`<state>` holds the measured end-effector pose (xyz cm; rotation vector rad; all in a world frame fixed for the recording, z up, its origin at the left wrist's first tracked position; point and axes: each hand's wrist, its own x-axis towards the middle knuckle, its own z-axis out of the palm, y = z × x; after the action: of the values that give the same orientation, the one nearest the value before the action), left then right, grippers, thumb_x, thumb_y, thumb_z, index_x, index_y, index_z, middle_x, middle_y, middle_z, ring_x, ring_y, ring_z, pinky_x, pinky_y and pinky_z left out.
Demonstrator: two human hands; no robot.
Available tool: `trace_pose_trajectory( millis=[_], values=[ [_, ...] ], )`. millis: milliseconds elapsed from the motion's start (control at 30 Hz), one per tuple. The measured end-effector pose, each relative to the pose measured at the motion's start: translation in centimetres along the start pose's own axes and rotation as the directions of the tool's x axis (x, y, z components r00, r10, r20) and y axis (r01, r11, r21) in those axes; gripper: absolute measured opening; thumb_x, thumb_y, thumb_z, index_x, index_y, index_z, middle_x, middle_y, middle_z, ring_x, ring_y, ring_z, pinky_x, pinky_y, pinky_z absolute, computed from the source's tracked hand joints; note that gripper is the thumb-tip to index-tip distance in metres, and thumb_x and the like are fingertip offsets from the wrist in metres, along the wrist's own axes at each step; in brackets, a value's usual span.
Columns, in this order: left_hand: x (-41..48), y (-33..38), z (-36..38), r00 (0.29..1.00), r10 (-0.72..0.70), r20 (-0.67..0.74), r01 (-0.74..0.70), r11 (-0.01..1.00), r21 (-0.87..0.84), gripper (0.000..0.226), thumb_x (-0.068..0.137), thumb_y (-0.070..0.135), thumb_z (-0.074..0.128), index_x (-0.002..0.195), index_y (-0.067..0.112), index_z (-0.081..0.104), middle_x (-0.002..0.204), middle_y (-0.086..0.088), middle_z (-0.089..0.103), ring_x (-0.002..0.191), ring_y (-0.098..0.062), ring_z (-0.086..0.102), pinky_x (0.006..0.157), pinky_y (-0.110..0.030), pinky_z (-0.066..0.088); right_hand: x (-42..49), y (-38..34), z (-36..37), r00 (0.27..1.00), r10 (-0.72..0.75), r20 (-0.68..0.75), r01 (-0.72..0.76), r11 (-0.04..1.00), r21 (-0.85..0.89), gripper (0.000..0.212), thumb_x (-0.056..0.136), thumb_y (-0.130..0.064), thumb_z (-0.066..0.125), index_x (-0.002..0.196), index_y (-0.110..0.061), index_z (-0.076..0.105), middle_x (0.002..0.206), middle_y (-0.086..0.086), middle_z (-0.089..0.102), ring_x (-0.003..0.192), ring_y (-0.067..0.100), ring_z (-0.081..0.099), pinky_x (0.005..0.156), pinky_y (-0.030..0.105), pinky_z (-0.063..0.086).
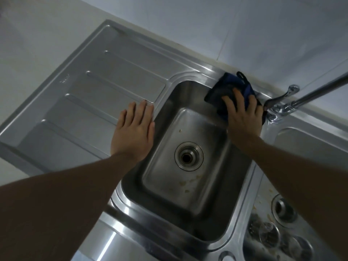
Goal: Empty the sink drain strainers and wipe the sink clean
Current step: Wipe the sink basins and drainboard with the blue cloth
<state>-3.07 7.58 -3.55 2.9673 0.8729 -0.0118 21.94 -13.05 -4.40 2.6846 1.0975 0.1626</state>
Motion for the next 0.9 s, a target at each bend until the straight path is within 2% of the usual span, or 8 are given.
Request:
trace_pose_trajectory(
  millis=[133, 333, 433, 533, 633, 733, 800, 900],
  values=[
    [0.1, 0.2, -0.2, 1.0, 0.003, 0.005, -0.003, 1.0, -0.026, 0.058, 0.105, 0.042, 0.014, 0.159, 0.02, 0.011, 0.167, -0.006, 0.011, 0.154, -0.03, 0.008, 0.124, -0.049, 0.013, 1.5, -1.8, -1.0, 0.993, 0.12, 0.014, -0.121, 0.989, 0.09, 0.091, 0.064, -0.018, 0.083, 0.139, -0.027, 0.031, 0.153, 0.008, 0.023, 0.134, 0.041, 0.024, 0.101, 0.059, 0.031],
    [0.1, 0.0, -0.3, 1.0, 0.005, 0.013, -0.005, 1.0, -0.016, 0.058, 0.105, 0.041, 0.014, 0.159, 0.02, 0.011, 0.166, -0.005, 0.013, 0.154, -0.03, 0.009, 0.123, -0.049, 0.015, 7.1, -5.4, -3.6, 0.958, -0.284, -0.048, 0.288, 0.952, 0.101, 0.075, 0.079, -0.032, 0.076, 0.143, -0.031, 0.036, 0.158, 0.002, 0.025, 0.137, 0.038, 0.028, 0.108, 0.055, 0.03],
    [0.1, -0.1, -0.3, 1.0, 0.012, 0.008, -0.012, 1.0, -0.008, 0.058, 0.105, 0.041, 0.015, 0.159, 0.02, 0.013, 0.166, -0.006, 0.016, 0.153, -0.03, 0.011, 0.123, -0.05, 0.016, 6.6, -4.8, -3.4, 0.923, -0.382, -0.042, 0.379, 0.923, -0.062, 0.067, 0.088, -0.03, 0.066, 0.148, -0.031, 0.038, 0.165, 0.005, 0.013, 0.142, 0.04, 0.024, 0.108, 0.053, 0.031],
    [0.1, 0.0, -0.3, 1.0, 0.015, 0.005, -0.015, 1.0, -0.002, 0.058, 0.105, 0.042, 0.014, 0.159, 0.019, 0.013, 0.166, -0.006, 0.015, 0.154, -0.03, 0.009, 0.123, -0.049, 0.015, 4.3, -1.7, -1.9, 0.858, -0.514, 0.014, 0.493, 0.815, -0.305, 0.054, 0.096, -0.034, 0.056, 0.148, -0.027, 0.042, 0.168, 0.002, 0.005, 0.147, 0.035, 0.023, 0.107, 0.047, 0.035],
    [0.0, 0.1, -0.4, 1.0, 0.01, 0.007, -0.01, 1.0, -0.003, 0.058, 0.105, 0.041, 0.015, 0.159, 0.019, 0.014, 0.166, -0.006, 0.016, 0.153, -0.03, 0.01, 0.123, -0.049, 0.015, 2.5, 0.2, -0.7, 0.765, -0.602, 0.231, 0.638, 0.655, -0.405, 0.043, 0.101, -0.032, 0.046, 0.143, -0.027, 0.051, 0.167, 0.001, 0.014, 0.151, 0.028, 0.017, 0.111, 0.041, 0.03],
    [0.0, 0.2, -0.5, 1.0, 0.004, 0.011, -0.004, 1.0, 0.003, 0.057, 0.105, 0.04, 0.016, 0.159, 0.019, 0.014, 0.166, -0.006, 0.016, 0.153, -0.031, 0.01, 0.123, -0.05, 0.014, 2.1, 0.3, 0.1, 0.707, -0.545, 0.45, 0.707, 0.556, -0.438, 0.036, 0.101, -0.033, 0.048, 0.135, -0.028, 0.06, 0.161, -0.001, 0.032, 0.15, 0.026, 0.013, 0.112, 0.04, 0.021],
    [0.0, 0.3, -0.4, 1.0, 0.004, 0.011, -0.004, 1.0, 0.011, 0.057, 0.106, 0.04, 0.016, 0.159, 0.019, 0.014, 0.166, -0.006, 0.016, 0.153, -0.031, 0.01, 0.123, -0.05, 0.014, 2.1, 0.1, 0.1, 0.722, -0.522, 0.455, 0.692, 0.56, -0.455, 0.036, 0.101, -0.034, 0.049, 0.135, -0.028, 0.06, 0.159, -0.003, 0.035, 0.15, 0.025, 0.013, 0.111, 0.04, 0.02],
    [0.0, 0.3, -0.2, 1.0, -0.006, 0.001, 0.006, 1.0, 0.015, 0.057, 0.105, 0.04, 0.016, 0.159, 0.019, 0.016, 0.165, -0.006, 0.017, 0.153, -0.031, 0.011, 0.124, -0.049, 0.014, 2.6, -0.5, -0.5, 0.774, -0.555, 0.305, 0.63, 0.619, -0.47, 0.046, 0.103, -0.033, 0.042, 0.149, -0.023, 0.044, 0.166, 0.0, 0.017, 0.149, 0.024, 0.017, 0.112, 0.04, 0.027]
  ],
)
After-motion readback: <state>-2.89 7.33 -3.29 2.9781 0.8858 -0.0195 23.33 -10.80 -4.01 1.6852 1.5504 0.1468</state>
